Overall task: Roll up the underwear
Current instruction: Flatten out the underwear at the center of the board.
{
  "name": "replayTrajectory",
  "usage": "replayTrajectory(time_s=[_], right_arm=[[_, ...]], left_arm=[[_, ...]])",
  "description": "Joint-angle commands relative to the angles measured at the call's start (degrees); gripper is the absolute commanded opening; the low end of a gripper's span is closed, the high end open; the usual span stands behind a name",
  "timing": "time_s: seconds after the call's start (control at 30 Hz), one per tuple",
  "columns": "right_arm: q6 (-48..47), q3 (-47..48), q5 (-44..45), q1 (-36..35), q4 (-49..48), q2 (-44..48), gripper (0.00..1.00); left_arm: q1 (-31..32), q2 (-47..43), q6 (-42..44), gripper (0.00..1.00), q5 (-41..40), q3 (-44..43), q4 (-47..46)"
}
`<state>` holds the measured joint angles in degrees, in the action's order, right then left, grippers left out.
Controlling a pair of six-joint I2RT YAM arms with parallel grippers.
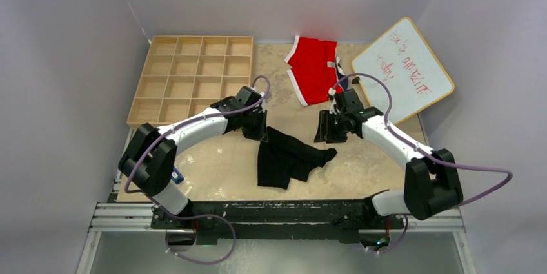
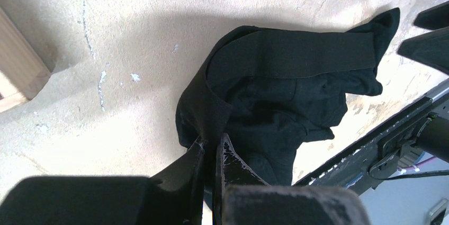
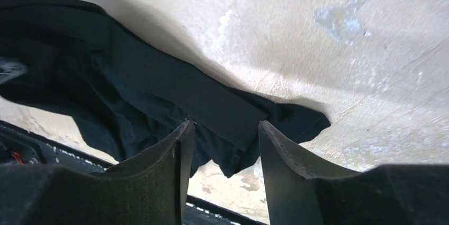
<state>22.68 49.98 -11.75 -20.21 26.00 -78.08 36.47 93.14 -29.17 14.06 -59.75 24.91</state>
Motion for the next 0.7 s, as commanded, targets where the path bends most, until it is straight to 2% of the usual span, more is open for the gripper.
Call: replayTrajectory(time_s=[0.0, 0.37, 0.47, 0.6, 0.67], right_arm=[[2.2, -2.7, -2.1, 0.1, 0.1, -2.9, 0.51], [2.8, -4.3, -4.1, 0.1, -3.2, -9.0, 0.48], [3.3, -5.2, -6.5, 0.1, -4.1, -9.0, 0.43], [3.1, -5.8, -7.9, 0.1, -6.5, -9.7, 0.28], [2.5, -5.4, -6.5, 0.1, -7.0, -9.1, 0.15]], left_arm=[[0.0, -3.2, 0.8, 0.00, -1.8, 1.5, -0.4], [0.1, -4.9, 1.0, 0.00, -1.6, 4.2, -0.2], [0.1, -4.8, 0.9, 0.00, -1.1, 4.2, -0.5], [0.1, -5.0, 1.3, 0.00, -0.3, 4.4, -0.8], [0.1, -5.2, 1.3, 0.00, 0.1, 4.5, -1.1]])
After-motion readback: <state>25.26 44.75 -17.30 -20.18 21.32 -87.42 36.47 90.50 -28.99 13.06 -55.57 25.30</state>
